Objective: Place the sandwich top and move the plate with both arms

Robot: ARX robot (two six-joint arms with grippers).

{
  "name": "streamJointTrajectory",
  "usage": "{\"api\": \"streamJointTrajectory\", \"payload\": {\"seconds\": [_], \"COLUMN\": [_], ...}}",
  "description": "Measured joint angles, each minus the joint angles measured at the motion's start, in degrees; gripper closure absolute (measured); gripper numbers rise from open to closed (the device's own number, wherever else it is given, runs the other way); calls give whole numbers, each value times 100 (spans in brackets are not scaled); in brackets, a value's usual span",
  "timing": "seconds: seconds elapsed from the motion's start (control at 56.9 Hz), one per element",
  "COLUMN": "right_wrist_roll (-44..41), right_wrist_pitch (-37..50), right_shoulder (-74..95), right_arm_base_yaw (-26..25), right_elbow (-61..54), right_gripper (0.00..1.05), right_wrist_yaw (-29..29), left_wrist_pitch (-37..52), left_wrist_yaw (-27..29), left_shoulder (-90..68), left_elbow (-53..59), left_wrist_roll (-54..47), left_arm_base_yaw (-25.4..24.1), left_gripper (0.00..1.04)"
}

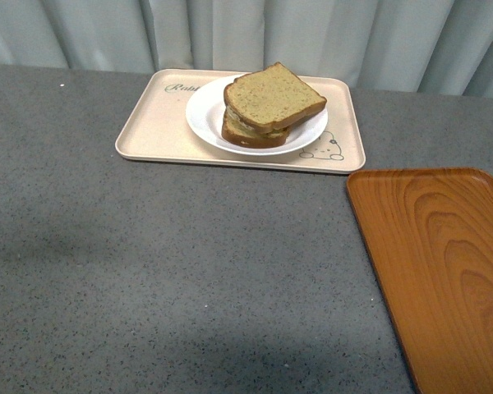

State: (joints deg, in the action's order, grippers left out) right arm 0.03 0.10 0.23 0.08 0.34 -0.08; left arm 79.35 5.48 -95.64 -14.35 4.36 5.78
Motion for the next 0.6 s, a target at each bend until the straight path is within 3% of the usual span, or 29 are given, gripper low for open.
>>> {"api": "streamJointTrajectory", "payload": {"seconds": [0.105, 0.263, 0.439, 0.597], "right_wrist_roll": [0, 0, 0, 2], "right_wrist_pitch": [-2, -2, 0, 0], "right_shoulder": [2, 2, 0, 2], "right_arm_base_yaw": [0, 0, 0, 0], "right_elbow": [0, 0, 0, 0], "right_gripper": [9, 9, 9, 9], "right_wrist_yaw": [0, 0, 0, 0], "left_wrist_pitch": [-284, -1058, -1904, -3198], "left_wrist_yaw": [-116, -509, -546, -546], "left_shoulder": [944, 2164, 3244, 4544], "left_elbow": [595, 1027, 1255, 1250], "left_wrist_roll": [-262, -350, -376, -389], "left_arm_base_yaw": [-120, -538, -564, -564], "left_gripper": [100, 101, 101, 101]}}
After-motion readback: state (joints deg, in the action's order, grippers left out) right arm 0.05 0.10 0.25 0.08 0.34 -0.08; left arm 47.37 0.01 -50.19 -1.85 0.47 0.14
